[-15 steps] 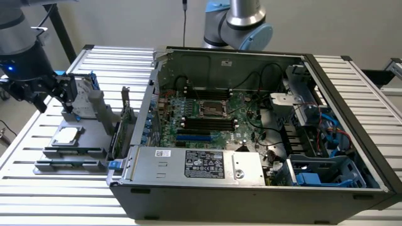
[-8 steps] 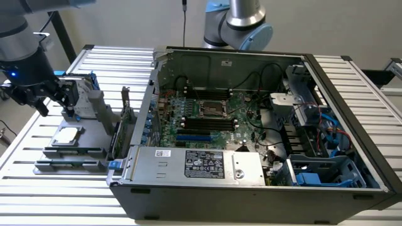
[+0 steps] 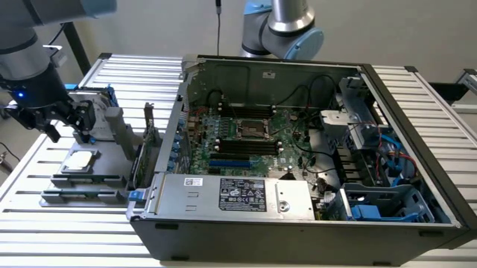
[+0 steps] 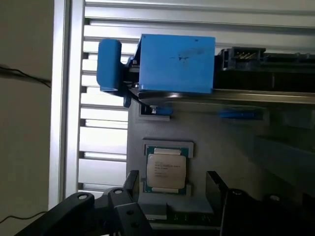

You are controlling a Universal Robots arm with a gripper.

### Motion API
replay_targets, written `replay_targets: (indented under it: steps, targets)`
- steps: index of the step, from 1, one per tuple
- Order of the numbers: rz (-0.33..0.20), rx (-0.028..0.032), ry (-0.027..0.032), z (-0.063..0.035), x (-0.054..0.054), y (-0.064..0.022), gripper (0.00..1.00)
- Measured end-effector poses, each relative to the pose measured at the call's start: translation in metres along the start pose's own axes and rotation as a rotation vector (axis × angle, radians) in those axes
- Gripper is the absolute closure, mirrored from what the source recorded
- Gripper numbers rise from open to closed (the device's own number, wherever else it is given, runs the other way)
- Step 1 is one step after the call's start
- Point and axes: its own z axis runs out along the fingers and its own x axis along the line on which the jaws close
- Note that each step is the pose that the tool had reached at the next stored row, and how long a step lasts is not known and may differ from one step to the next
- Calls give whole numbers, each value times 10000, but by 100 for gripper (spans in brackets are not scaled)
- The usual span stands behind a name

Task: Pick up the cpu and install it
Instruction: 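Pick up the cpu and move it towards the insertion slot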

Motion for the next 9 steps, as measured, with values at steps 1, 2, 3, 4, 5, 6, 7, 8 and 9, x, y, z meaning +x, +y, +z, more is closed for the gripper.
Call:
replay_targets:
  steps: [1,2,3,4,5,6,7,8,9]
  targets:
    - [2,-1,11,18,1,-1,35]
    - [2,-1,24,36,0,-3,35]
    - [2,-2,34,54,0,-5,35]
    - [2,-2,44,72,0,-8,35]
    - [2,-3,54,90,-1,-10,35]
    - [3,-3,61,108,-1,-12,35]
    - [3,-3,64,127,-2,-13,35]
    - [3,-3,66,145,-2,-15,35]
    - [3,-3,67,162,-3,-17,35]
